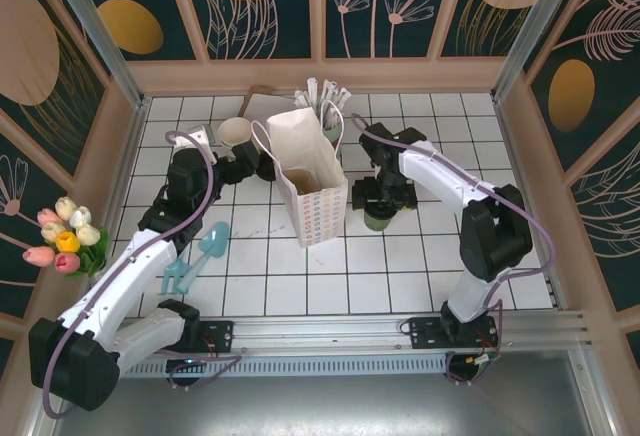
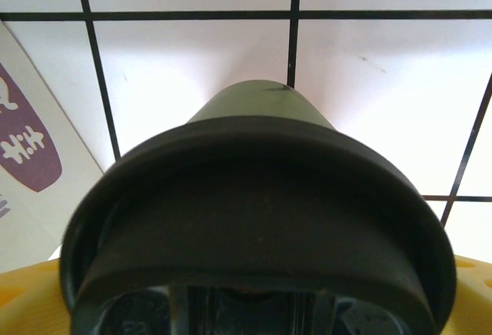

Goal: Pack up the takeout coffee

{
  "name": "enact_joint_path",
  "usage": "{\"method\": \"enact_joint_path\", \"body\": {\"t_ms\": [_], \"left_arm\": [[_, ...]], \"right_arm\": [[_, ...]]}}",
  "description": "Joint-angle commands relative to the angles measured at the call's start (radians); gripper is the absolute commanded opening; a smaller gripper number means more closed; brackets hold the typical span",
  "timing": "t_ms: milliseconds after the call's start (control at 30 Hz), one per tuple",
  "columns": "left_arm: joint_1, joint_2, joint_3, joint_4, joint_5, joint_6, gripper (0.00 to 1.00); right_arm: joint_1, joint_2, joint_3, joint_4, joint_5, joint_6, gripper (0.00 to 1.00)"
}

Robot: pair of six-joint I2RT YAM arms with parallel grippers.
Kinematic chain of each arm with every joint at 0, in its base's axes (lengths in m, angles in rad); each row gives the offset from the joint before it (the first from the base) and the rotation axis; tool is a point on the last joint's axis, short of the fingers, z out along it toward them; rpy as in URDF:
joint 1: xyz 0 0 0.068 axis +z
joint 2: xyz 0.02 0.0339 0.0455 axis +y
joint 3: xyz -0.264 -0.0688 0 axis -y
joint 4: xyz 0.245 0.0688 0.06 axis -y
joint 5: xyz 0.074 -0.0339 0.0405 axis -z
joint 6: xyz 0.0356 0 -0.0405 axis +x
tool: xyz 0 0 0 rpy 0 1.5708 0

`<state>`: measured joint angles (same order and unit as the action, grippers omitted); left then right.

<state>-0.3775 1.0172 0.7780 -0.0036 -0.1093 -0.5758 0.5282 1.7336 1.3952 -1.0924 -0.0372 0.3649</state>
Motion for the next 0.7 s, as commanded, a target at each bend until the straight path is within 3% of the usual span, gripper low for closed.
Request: {"method": "enact_joint_path", "body": {"t_ms": [0,667], "left_arm": [[0.003,-0.008,-0.012,0.011,-0.004,0.019,0.99],[0.003,0.02,-0.002,0.0,-0.004,0.037,0.99]], "right_arm": [[0.009,0.026,0.05,-0.081,0.034,-0.023,0.99],[0.009,0.08,0.117,-0.141,0.012,-0.061,0.97]]}}
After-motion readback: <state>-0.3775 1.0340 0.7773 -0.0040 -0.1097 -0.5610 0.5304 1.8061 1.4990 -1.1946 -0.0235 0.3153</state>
